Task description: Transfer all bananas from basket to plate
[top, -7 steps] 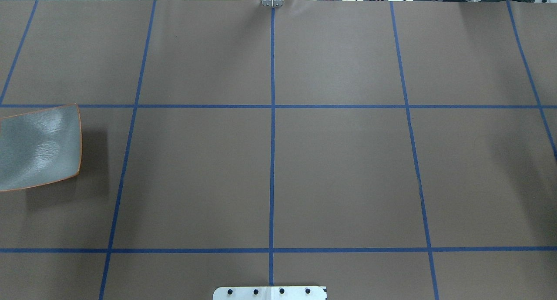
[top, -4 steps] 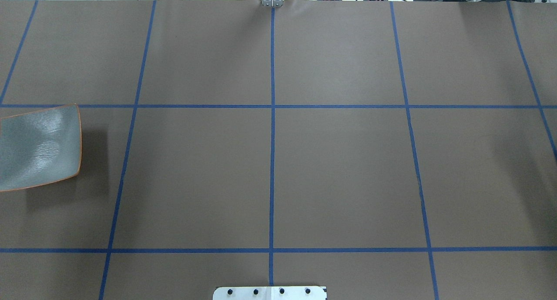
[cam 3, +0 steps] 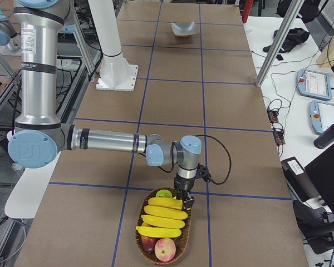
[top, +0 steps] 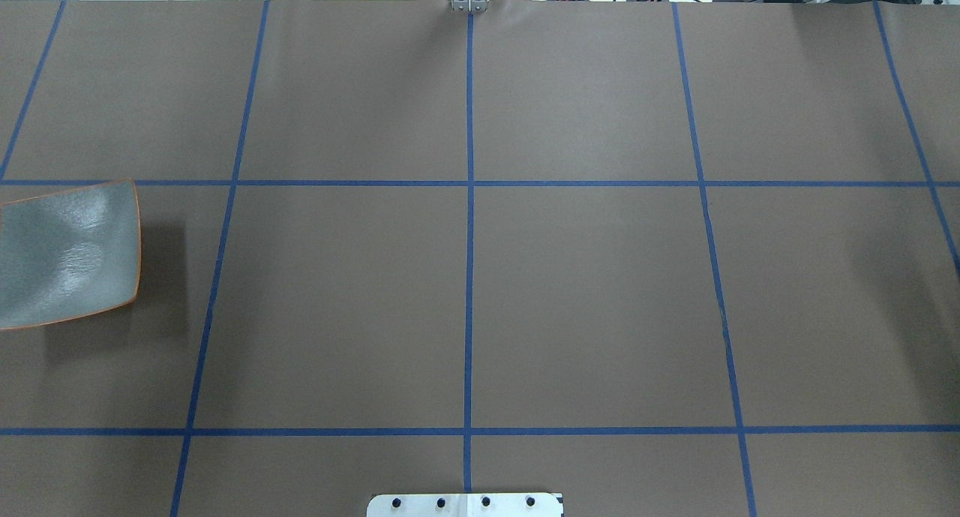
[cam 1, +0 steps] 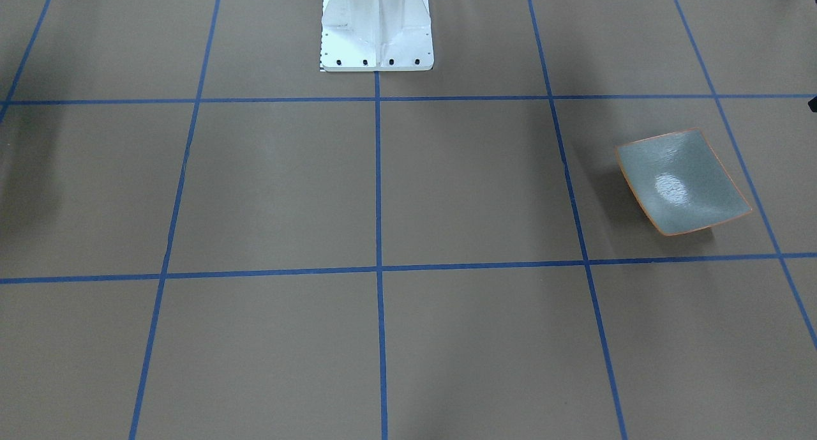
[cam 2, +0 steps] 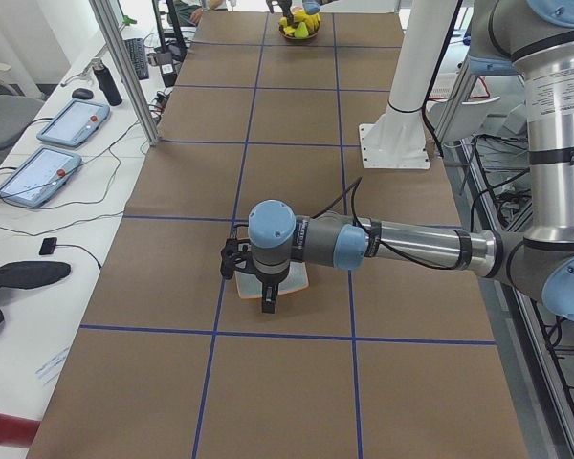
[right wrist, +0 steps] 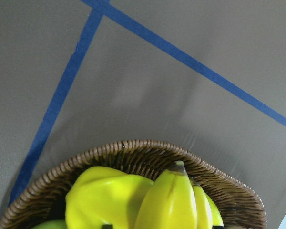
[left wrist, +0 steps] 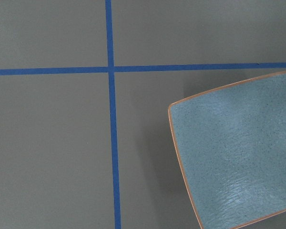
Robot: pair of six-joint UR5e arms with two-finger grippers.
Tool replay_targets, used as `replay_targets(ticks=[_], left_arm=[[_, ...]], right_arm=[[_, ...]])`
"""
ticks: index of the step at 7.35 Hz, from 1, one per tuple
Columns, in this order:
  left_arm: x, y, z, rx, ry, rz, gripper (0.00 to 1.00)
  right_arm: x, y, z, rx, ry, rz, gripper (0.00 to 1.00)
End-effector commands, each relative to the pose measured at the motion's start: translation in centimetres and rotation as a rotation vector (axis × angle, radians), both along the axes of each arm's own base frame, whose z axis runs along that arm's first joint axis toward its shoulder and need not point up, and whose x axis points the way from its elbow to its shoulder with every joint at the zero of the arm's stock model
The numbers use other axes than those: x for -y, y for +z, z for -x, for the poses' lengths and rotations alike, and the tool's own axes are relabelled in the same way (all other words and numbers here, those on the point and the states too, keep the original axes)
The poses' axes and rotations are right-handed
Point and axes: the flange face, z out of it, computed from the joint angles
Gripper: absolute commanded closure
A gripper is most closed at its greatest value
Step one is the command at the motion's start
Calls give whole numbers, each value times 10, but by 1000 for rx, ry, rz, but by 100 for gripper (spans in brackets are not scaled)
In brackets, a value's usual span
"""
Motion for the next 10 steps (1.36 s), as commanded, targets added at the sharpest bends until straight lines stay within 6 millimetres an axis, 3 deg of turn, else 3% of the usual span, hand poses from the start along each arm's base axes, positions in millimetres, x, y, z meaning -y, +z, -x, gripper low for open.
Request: replay_targets(ticks=[1, 4, 7, 8, 10], left_arm=[[0, -4, -2, -32, -9, 15, 0], [-1, -8, -3, -52, -13, 20, 0], [-1, -9, -3, -52, -20, 26, 0], [-1, -11, -3, -53, -20, 23, 0], [-1, -12, -3, -53, -21, 23, 0]], right_arm=[[1, 3, 0, 5, -23, -18, 100], [7, -15, 2, 29, -51, -59, 100], [6, -23, -33, 75, -102, -85, 100], [4, -38, -34, 103, -98, -65, 100], [4, -90, -29, 144, -83, -7, 100]])
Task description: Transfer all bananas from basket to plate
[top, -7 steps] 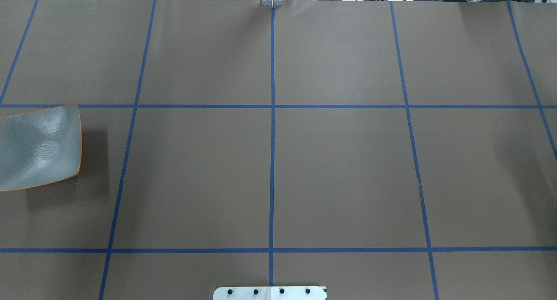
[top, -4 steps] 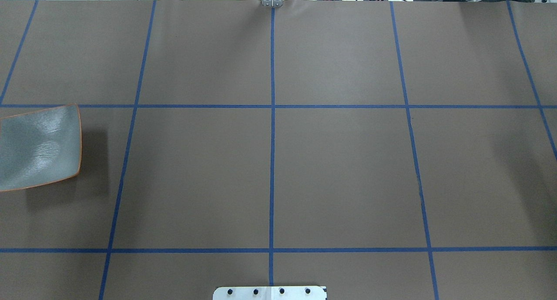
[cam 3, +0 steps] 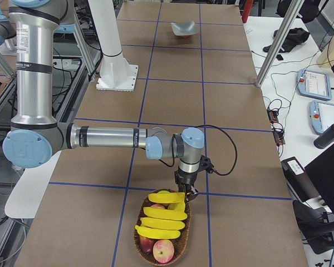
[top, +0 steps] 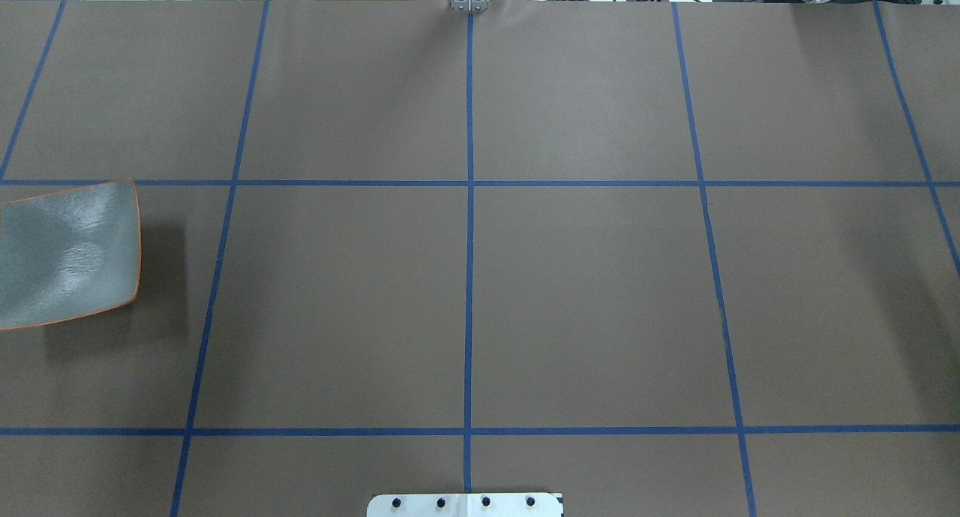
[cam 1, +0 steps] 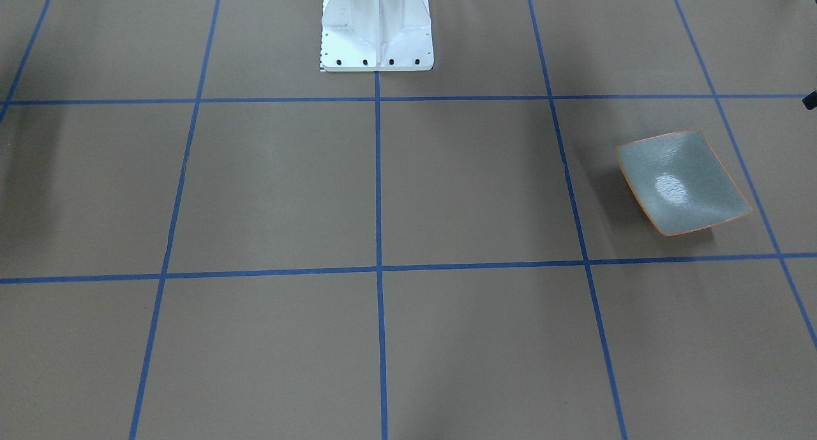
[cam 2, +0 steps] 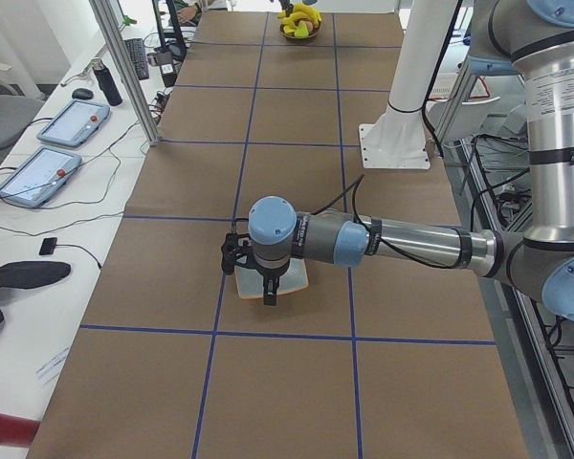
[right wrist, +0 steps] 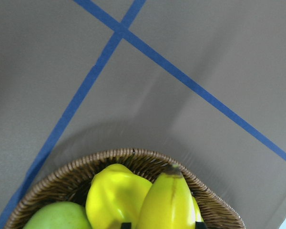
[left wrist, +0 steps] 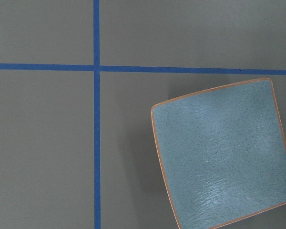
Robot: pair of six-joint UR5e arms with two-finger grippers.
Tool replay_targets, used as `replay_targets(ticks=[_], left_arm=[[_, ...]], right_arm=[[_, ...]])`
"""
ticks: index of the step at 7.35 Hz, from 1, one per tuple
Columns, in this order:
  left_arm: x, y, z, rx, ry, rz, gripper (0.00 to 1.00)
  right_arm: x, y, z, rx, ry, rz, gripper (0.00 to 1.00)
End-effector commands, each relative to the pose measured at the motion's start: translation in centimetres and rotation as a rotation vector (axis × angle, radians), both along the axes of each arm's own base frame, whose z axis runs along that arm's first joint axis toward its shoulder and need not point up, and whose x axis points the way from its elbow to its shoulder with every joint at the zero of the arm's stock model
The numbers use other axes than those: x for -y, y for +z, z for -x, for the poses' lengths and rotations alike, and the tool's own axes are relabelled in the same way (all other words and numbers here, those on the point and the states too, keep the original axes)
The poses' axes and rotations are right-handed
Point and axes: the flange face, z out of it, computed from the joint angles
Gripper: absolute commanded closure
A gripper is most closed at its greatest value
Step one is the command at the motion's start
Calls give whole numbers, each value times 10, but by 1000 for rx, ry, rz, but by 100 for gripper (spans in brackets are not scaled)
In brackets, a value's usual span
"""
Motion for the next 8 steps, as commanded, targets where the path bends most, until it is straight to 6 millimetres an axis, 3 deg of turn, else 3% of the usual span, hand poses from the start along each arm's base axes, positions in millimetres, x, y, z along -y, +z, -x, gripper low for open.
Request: replay_targets(ticks=[1, 2, 4, 5, 6, 7, 8], left_arm=[[0, -1, 0, 0, 0, -2, 0], [1, -6, 0, -5, -3, -8, 0], [9, -27, -7, -79, -37, 21, 1], [18, -39, -20, -90, -38, 16, 1], [39, -67, -45, -105, -35, 17, 1], [54, -91, -63, -117, -17, -12, 1], [70, -116, -69, -132, -6, -56, 1]], right_arm=[[8, -48, 8, 65, 35, 54, 100], [23, -67, 20, 110, 108, 75, 100], [50, -112, 63, 193, 176, 103, 100], [62, -141, 88, 243, 220, 123, 100], [74, -175, 120, 290, 224, 130, 100], [83, -216, 175, 316, 207, 131, 100], [86, -272, 247, 346, 178, 128, 100]])
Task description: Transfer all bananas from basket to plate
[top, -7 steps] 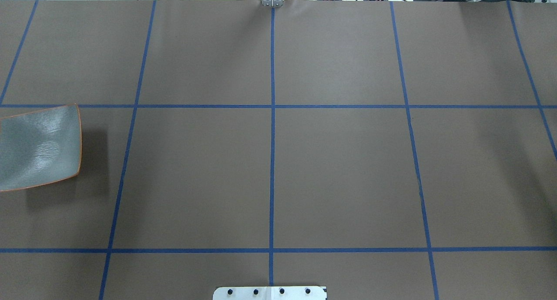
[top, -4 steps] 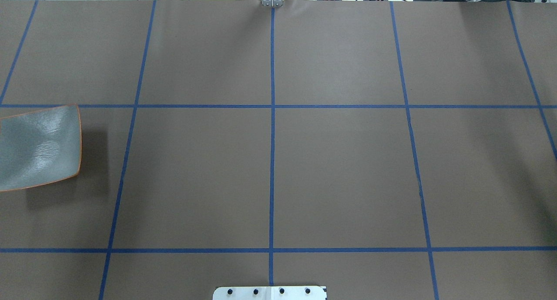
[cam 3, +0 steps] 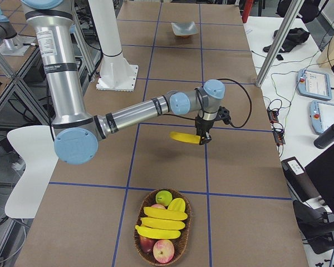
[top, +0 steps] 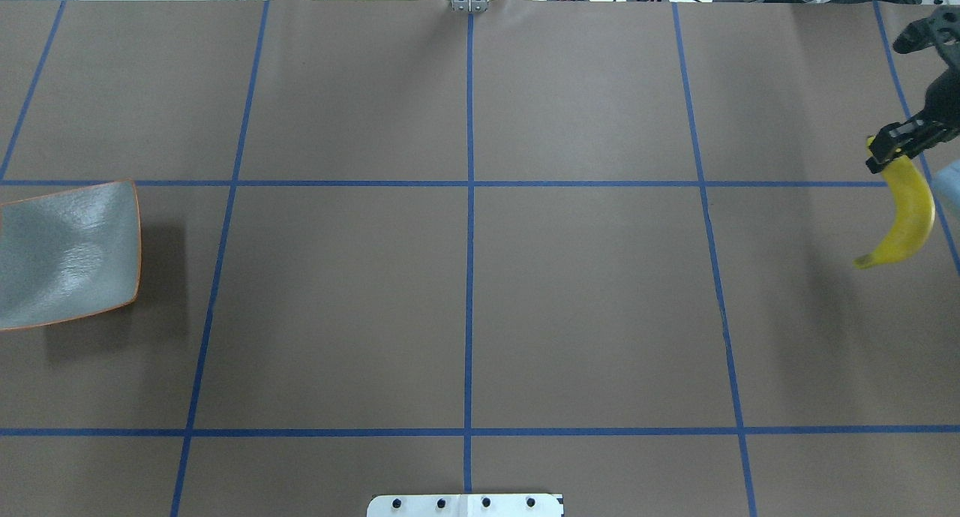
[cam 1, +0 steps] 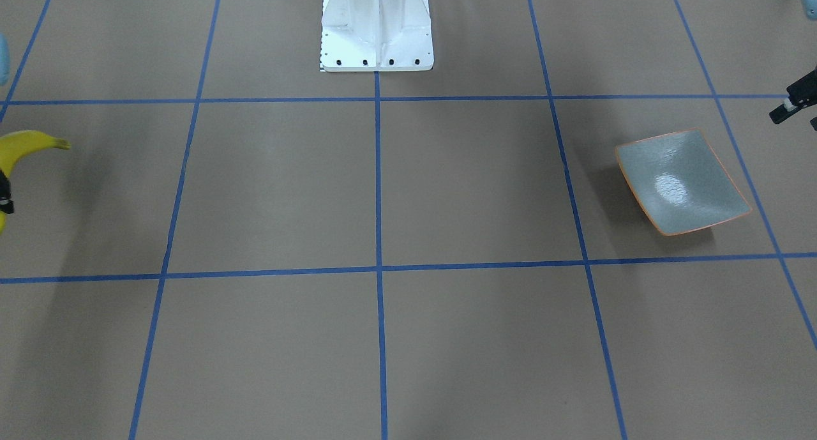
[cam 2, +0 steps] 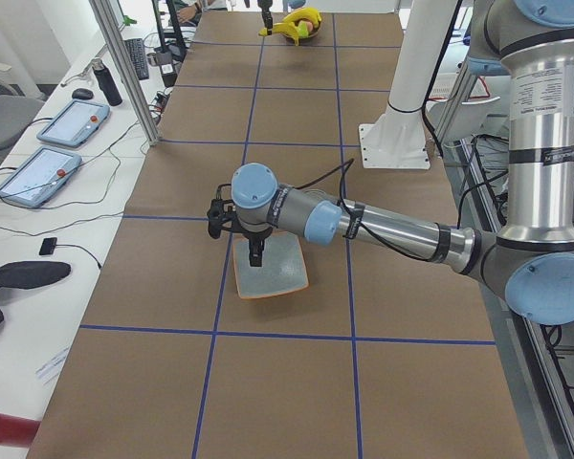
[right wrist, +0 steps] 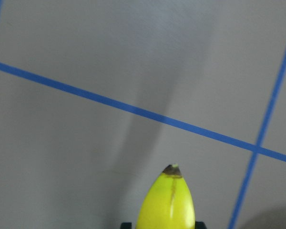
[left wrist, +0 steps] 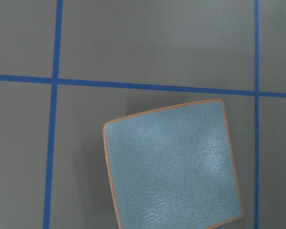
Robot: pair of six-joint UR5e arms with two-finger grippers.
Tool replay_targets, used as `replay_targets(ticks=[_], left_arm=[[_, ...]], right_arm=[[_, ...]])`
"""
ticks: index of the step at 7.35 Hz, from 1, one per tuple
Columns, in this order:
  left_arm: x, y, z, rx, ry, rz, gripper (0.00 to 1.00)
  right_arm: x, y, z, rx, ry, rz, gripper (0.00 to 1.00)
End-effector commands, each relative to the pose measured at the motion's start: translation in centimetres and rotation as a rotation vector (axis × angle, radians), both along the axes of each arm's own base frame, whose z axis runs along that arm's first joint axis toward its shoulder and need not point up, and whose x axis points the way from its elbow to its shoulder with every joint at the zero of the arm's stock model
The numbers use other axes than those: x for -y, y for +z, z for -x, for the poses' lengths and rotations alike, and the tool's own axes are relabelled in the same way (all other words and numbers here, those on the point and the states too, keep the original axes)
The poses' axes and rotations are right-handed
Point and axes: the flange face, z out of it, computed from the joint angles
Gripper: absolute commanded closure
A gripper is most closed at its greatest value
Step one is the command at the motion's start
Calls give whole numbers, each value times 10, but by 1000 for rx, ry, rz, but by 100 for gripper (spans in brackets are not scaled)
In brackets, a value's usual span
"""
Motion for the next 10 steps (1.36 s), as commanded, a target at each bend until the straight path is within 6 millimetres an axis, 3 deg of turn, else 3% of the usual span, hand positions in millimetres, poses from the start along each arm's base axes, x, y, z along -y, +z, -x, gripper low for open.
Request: replay_targets(ticks=[1, 2, 3, 5, 8, 9, 10], left_arm=[[34, -58, -26, -70, 46, -79, 1], [45, -85, -48, -90, 89, -123, 2], [57, -125, -94, -112, 149, -153, 1], [64, -195, -152, -156, 211, -192, 2], [38, -312, -259, -236, 322, -238, 2], [23, -334, -291, -243, 344, -273, 2], [11, -342, -314, -240, 364, -299, 2]], right_arm=[[-9, -102, 140, 62, -38, 13, 100], [-17, -139, 176, 81, -23, 22, 100], [-24, -168, 199, 102, -5, 36, 100], [-28, -206, 227, 130, 8, 54, 100], [-28, -243, 246, 158, 42, 84, 100], [-23, -256, 261, 156, 54, 110, 100], [-21, -262, 265, 159, 53, 111, 100]])
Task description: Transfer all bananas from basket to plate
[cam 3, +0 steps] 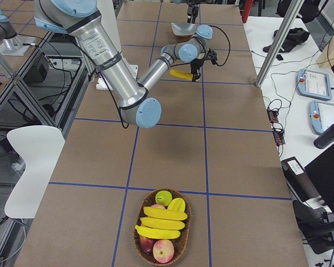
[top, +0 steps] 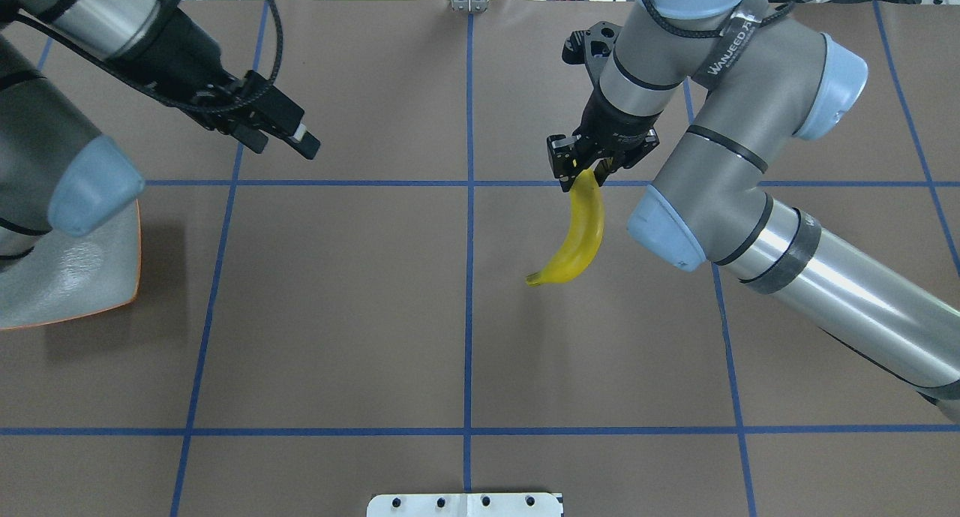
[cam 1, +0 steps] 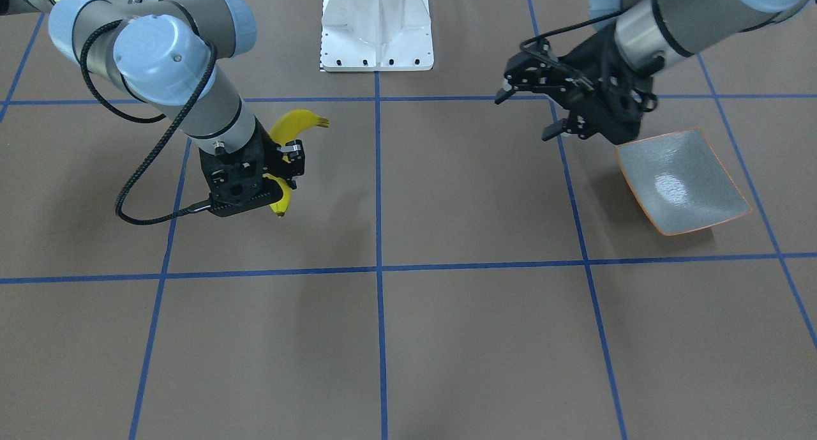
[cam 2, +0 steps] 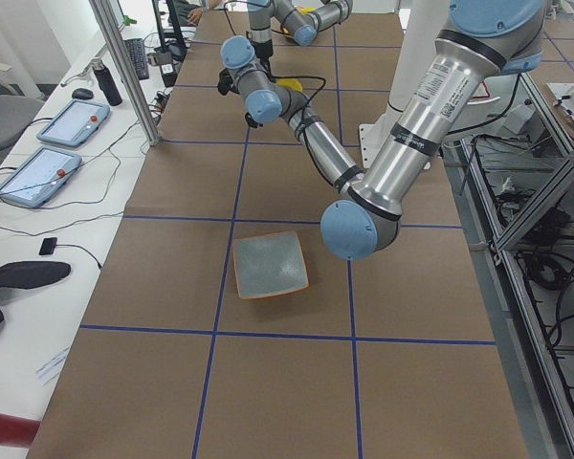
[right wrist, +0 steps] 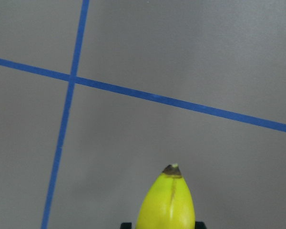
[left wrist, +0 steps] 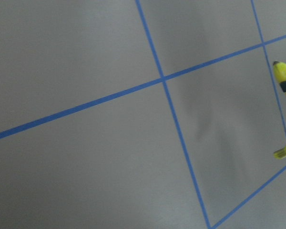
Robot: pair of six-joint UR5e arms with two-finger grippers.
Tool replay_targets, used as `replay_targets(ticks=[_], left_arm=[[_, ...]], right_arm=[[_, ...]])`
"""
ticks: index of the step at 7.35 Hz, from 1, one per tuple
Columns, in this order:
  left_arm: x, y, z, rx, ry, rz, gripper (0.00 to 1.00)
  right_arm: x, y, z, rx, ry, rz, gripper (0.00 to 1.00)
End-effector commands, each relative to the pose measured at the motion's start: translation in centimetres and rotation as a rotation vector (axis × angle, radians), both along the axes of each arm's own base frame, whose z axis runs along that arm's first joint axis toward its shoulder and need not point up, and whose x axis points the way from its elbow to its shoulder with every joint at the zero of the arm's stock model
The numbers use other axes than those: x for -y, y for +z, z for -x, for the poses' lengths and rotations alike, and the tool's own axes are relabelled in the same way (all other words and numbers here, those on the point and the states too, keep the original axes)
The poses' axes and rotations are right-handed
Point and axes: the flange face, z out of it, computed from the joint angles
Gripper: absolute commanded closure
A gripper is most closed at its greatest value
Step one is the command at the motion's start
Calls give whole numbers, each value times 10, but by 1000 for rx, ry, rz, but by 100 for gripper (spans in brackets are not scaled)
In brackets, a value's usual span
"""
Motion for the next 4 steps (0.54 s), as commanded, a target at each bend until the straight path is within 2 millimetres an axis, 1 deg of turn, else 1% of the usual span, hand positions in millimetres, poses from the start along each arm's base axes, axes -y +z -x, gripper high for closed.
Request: replay_targets(ticks=[1, 2, 3, 4], left_arm=[[-28, -24, -60, -13, 31, -66, 2], [-37, -29, -75, -32, 40, -61, 2], [-41, -33, -84, -66, 40, -46, 2], [-39, -32, -95, -91, 35, -44, 2]], right_arm=[[5, -18, 15, 5, 0, 9, 100], [4, -32, 16, 18, 12, 15, 100], [3, -44, 24, 26, 30, 37, 100], [3, -50, 24, 31, 32, 36, 100]])
